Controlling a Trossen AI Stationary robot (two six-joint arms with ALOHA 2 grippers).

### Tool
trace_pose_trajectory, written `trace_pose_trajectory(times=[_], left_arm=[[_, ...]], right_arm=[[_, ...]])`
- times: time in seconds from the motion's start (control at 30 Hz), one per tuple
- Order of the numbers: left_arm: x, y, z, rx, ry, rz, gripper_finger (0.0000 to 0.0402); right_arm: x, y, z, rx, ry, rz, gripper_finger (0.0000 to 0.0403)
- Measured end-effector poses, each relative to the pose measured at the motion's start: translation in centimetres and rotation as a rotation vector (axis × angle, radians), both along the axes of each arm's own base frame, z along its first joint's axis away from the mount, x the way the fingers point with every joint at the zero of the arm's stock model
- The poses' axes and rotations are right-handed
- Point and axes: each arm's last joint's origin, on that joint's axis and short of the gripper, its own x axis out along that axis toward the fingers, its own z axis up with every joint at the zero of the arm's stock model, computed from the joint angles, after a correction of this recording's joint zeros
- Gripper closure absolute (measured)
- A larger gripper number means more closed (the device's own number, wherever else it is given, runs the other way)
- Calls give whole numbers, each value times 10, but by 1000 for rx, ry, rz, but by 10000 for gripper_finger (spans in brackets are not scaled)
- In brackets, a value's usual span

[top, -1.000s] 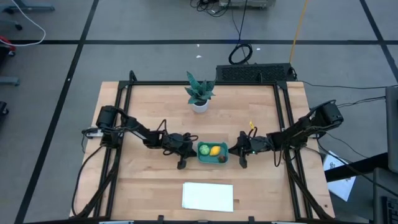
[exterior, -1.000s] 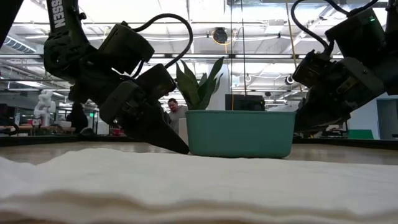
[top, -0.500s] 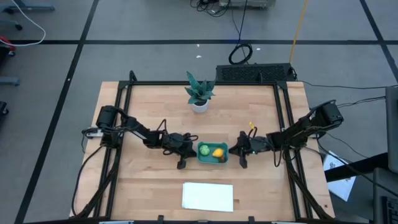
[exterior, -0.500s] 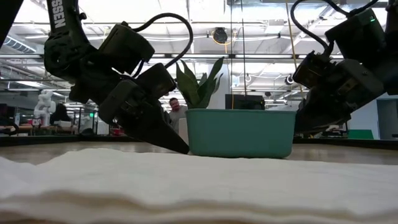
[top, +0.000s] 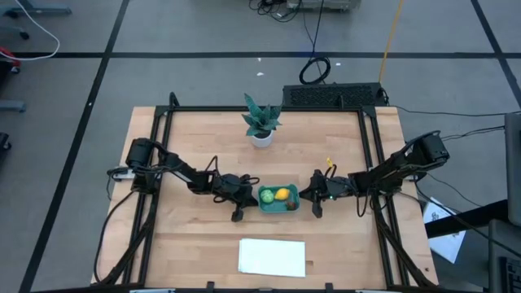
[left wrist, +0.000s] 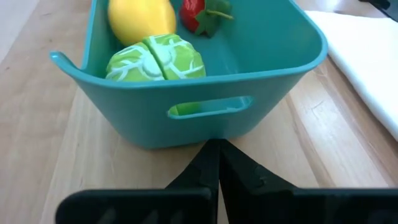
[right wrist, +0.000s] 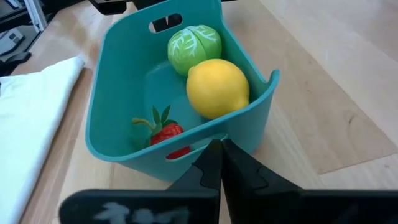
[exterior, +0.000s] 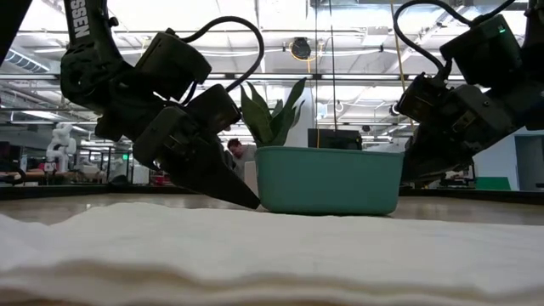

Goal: Pick and placing Produce into tupperware
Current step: Adjust the green bin on the table

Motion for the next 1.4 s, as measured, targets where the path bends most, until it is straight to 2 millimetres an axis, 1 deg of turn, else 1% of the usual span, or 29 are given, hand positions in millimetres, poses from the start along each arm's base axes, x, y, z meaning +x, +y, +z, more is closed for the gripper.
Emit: trace_pose_trajectory(times=[0.7, 0.9, 1.0, 1.17, 1.27, 1.4], left_arm=[[-1, 0, -2, -28, 39, 1, 396], [-1, 0, -2, -28, 40, 1, 395], [-1, 0, -2, -30, 42, 2, 387], [-2, 0, -3, -32, 52, 0, 361], [-2, -1, -3, -32, 57, 1, 346], [-2, -1, -3, -31, 60, 1, 334]], right_arm=[[0, 0, 0, 13, 3, 5, 403], [0, 1, 0, 27, 4, -1, 385], [0, 1, 0, 35, 6, 1, 367], [0, 1, -1, 50, 10, -5, 341], [0, 1, -1, 54, 14, -7, 333], [0, 1, -1, 53, 15, -8, 333]])
